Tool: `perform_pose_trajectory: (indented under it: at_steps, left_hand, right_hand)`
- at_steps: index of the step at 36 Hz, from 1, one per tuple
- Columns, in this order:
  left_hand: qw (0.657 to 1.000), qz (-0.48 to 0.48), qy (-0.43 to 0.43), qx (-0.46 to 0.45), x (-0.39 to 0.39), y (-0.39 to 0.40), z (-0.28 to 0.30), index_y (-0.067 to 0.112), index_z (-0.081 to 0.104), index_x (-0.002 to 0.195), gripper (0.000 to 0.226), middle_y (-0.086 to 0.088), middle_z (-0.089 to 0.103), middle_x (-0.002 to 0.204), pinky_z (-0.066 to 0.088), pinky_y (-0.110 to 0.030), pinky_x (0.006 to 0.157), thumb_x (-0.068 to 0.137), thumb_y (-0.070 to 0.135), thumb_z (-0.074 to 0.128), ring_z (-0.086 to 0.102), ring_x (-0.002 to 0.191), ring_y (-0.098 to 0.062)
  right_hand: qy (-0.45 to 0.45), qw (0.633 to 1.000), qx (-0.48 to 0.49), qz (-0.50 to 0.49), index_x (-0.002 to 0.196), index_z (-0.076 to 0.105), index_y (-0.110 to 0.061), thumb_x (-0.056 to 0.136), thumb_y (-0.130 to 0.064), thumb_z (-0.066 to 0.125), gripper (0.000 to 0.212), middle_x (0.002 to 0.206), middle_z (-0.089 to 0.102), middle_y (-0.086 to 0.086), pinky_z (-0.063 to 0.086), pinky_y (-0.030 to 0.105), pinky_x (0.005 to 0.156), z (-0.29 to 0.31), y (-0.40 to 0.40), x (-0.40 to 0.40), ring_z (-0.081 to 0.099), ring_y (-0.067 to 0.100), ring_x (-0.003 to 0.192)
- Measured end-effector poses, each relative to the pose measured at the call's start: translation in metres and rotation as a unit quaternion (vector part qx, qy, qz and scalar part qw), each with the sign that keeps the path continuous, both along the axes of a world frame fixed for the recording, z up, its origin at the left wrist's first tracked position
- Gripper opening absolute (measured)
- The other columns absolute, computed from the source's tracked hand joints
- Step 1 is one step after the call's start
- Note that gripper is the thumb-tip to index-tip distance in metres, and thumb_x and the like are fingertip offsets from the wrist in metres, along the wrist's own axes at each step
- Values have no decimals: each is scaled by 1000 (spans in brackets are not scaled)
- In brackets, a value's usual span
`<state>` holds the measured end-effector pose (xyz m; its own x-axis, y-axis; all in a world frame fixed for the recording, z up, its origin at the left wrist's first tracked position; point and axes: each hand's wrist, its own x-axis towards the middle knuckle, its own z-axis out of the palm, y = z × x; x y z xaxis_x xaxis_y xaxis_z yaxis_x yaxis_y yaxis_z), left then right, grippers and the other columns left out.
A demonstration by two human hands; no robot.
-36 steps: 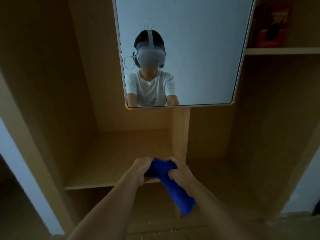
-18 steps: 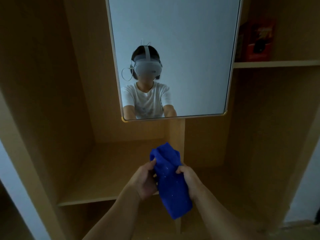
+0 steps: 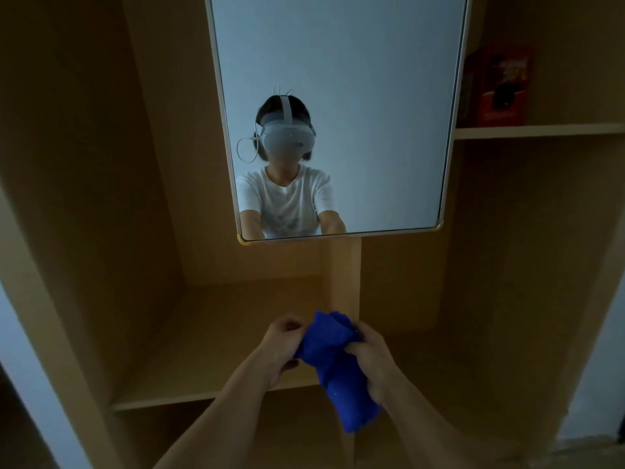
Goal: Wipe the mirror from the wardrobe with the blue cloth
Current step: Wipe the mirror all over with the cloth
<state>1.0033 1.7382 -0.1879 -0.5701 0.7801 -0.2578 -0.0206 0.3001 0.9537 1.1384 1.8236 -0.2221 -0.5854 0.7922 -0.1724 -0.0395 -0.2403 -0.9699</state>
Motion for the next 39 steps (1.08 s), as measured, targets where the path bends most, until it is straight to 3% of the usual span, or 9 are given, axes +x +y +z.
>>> perform_pose_trajectory:
  at_steps: [3,7,10,14,19,25,31,35,39]
  left_hand:
    - [992,-42,-87,-82,5,-9,-3,23,54,105,26,-5,65,104,57,-33,66,90,44,56,67,89,-26]
    - [988,-5,-151,-37,5,-14,-12,8,59,105,14,-15,67,93,54,-26,53,94,16,53,65,74,-22]
    - [986,30,-166,-6,5,-15,-20,8,60,101,12,-16,65,95,53,-26,49,94,8,50,61,75,-23]
    - [986,35,-166,7,7,-14,-36,3,59,109,20,-17,65,106,52,-34,66,92,12,57,62,89,-26]
    - [989,5,-144,-24,7,-21,-54,13,62,110,22,-10,67,108,53,-42,87,92,25,59,63,100,-27]
    - [973,25,-227,-37,2,-26,-63,9,61,105,27,-11,67,103,52,-32,63,91,31,59,64,91,-25]
    - [935,111,-337,10,-1,-22,-67,4,59,104,35,-19,64,103,49,-43,76,93,37,53,61,94,-33]
    - [914,113,-381,79,-2,-15,-71,1,58,95,34,-17,65,77,48,-38,63,99,30,41,62,76,-27]
    - [881,83,-453,109,9,-5,-74,4,57,84,30,-13,65,62,51,-26,46,99,23,41,66,54,-21]
  right_hand:
    - [38,999,-33,-14,114,61,-22,84,9,48,45,108,68,10,52,48,87,-3,-1,-2,65,30,98]
    - [-5,997,-69,25,114,60,-21,71,6,49,52,108,68,12,50,46,86,-9,-3,4,63,32,100]
    - [-8,989,-94,114,121,59,-16,68,-11,58,53,118,66,11,41,49,101,-18,-2,16,59,30,112]
    - [-24,984,-85,158,118,63,-17,78,-33,69,43,120,66,4,44,45,98,-28,-1,24,59,24,114]
    - [-71,990,-35,120,111,64,-15,89,-20,63,22,113,67,6,48,43,94,-32,-6,27,61,25,107]
    - [-64,993,-30,90,95,60,-8,89,-6,55,8,102,64,11,47,39,79,-38,-2,36,59,29,95]
    - [-146,982,5,120,75,54,-9,83,0,50,13,100,56,9,41,35,79,-47,11,50,53,25,94]
    - [-295,932,60,203,98,63,-13,92,-15,50,14,109,62,3,47,34,87,-56,9,56,61,18,100]
    - [-272,941,47,193,130,46,-27,88,-20,64,46,123,53,-7,45,30,89,-66,-1,40,55,11,105]
